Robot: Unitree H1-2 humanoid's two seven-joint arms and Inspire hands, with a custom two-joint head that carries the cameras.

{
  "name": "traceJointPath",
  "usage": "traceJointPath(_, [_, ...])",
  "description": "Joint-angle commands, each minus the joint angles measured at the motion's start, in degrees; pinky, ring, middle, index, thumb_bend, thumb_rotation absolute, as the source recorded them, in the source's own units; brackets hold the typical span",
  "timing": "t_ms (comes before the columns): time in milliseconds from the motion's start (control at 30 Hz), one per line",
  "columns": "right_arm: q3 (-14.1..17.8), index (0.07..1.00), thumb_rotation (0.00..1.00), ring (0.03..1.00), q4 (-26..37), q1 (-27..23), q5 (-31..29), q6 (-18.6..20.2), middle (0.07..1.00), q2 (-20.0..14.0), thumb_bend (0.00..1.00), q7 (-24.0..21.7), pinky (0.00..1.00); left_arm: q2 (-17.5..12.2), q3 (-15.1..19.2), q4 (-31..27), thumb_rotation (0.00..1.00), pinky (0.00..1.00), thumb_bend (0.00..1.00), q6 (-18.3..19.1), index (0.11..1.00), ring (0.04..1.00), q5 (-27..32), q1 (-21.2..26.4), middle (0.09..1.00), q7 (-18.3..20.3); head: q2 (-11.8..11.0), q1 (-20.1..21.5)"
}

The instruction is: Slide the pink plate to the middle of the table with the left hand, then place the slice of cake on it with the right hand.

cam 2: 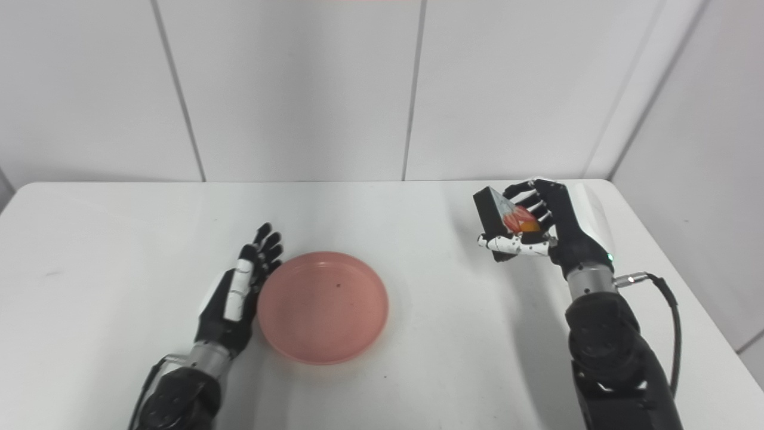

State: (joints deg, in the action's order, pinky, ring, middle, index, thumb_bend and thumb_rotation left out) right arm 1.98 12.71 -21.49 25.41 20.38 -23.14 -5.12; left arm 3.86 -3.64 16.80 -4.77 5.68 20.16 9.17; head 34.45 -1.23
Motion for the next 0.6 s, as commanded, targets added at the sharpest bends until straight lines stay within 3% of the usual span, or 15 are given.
traceJointPath(0, [-0.7, 0.542, 0.0, 0.339, 2.8, -0.8, -0.8, -4.2, 0.464, -0.1, 0.5, 0.2, 0.23, 1.1, -0.7, 2.1, 1.0, 1.0, 0.74, -0.3, 1.0, 1.0, -0.7, -1.4, 1.0, -0.6, 0.0, -0.3])
traceJointPath(200, [-6.4, 0.541, 0.0, 0.323, 4.8, 0.1, 1.0, -6.9, 0.444, 2.3, 0.5, -0.1, 0.18, 2.0, -0.7, 2.7, 1.0, 1.0, 0.74, -0.9, 1.0, 1.0, -1.2, -1.0, 1.0, -1.3, -0.1, -1.4])
traceJointPath(233, [-7.2, 0.507, 0.0, 0.351, 5.2, 0.1, 1.1, -7.0, 0.474, 2.8, 0.51, -0.5, 0.16, 2.2, -0.7, 2.8, 1.0, 1.0, 0.74, -0.7, 1.0, 1.0, -1.4, -1.0, 1.0, -1.6, -0.1, -1.8])
traceJointPath(333, [-9.4, 0.518, 0.0, 0.435, 7.0, -0.3, 0.9, -5.2, 0.421, 4.9, 0.51, -2.5, 0.18, 2.5, -0.8, 3.2, 1.0, 1.0, 0.75, -0.7, 1.0, 1.0, -1.8, -0.8, 1.0, -2.1, -0.1, -1.9])
traceJointPath(400, [-11.2, 0.529, 0.0, 0.379, 7.2, -0.9, 1.5, -4.9, 0.431, 6.4, 0.51, -3.4, 0.18, 2.7, -0.9, 3.8, 1.0, 1.0, 0.75, -1.5, 1.0, 1.0, -2.1, -0.6, 1.0, -2.4, 0.0, -1.9])
traceJointPath(433, [-12.2, 0.534, 0.0, 0.347, 6.2, -1.2, 2.0, -5.9, 0.436, 7.0, 0.5, -3.4, 0.17, 2.8, -0.9, 3.9, 1.0, 1.0, 0.75, -1.8, 1.0, 1.0, -2.3, -0.6, 1.0, -2.6, 0.1, -1.8])
traceJointPath(500, [-13.6, 0.496, 0.0, 0.417, 4.1, -1.7, 2.9, -7.5, 0.465, 7.6, 0.51, -3.3, 0.14, 2.8, -1.0, 3.9, 1.0, 1.0, 0.73, -2.0, 1.0, 1.0, -2.4, -0.6, 1.0, -2.8, 0.2, -1.6])
traceJointPath(567, [-14.8, 0.486, 0.0, 0.395, 2.1, -2.1, 3.4, -9.0, 0.482, 7.9, 0.51, -3.3, 0.13, 2.7, -1.1, 3.9, 1.0, 1.0, 0.73, -1.9, 1.0, 1.0, -2.4, -0.5, 1.0, -2.8, 0.2, -1.4])
